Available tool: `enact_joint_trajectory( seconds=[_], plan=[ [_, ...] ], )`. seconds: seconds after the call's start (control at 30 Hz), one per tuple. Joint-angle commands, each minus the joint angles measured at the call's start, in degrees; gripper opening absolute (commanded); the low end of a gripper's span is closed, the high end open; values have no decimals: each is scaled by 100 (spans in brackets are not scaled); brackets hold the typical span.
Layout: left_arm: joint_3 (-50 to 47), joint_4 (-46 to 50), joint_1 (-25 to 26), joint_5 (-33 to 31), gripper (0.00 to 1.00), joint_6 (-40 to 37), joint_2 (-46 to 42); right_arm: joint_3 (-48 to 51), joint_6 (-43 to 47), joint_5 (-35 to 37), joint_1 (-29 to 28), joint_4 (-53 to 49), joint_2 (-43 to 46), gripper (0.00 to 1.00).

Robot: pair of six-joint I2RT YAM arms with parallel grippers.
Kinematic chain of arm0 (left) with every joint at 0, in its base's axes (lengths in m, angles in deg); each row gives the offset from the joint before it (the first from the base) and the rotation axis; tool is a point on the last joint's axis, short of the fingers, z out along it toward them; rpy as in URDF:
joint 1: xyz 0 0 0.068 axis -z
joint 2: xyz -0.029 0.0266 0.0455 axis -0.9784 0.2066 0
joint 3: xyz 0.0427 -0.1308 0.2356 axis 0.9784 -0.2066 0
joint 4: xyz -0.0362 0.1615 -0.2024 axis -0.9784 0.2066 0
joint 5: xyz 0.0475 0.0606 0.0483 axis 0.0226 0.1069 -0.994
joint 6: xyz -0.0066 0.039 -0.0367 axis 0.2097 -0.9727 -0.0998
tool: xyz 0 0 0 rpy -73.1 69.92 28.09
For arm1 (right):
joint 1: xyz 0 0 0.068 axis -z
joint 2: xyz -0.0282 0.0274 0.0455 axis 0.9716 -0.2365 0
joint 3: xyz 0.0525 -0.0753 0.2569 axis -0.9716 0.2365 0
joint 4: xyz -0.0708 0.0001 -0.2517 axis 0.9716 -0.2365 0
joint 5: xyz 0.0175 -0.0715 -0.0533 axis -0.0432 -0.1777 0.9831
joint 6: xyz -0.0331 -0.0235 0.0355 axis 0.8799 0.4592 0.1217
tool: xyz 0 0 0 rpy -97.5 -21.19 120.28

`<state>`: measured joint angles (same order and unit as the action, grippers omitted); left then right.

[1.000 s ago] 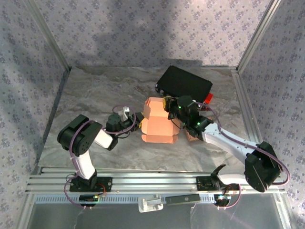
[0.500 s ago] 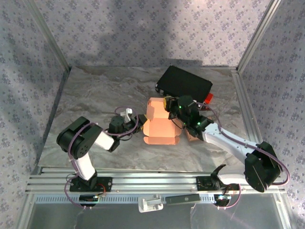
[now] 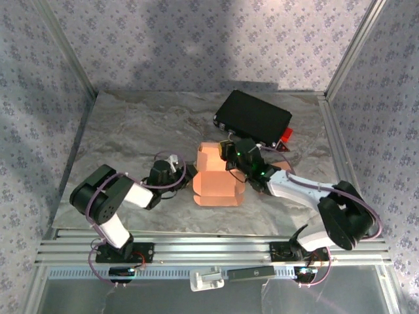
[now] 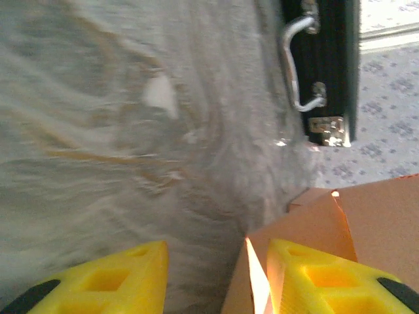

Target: Fold the paper box

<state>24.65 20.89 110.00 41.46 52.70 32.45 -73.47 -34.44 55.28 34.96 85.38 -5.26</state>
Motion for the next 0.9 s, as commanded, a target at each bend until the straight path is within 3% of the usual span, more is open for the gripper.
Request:
enact_joint_trajectory(
  seconds=[0.0, 0.27, 0.6, 0.73, 0.87],
  plan=[
    [-181, 273, -154, -185, 43, -219, -320, 132, 172, -103, -113, 334, -268, 0],
    [-352, 1630, -193, -389, 46, -498, -1198, 121, 350, -285, -128, 876, -815, 0],
    [-425, 4244, -373, -930, 47, -1060, -3448, 26, 800, -390, -115, 1239, -1055, 0],
    [-255, 5145, -660, -861, 47, -1391, -4279, 10, 1230, -608, -78, 1378, -1095, 0],
    [-265, 5327, -1003, -497, 47, -1519, -4472, 149, 1597, -786, -83, 1539, -1136, 0]
  ],
)
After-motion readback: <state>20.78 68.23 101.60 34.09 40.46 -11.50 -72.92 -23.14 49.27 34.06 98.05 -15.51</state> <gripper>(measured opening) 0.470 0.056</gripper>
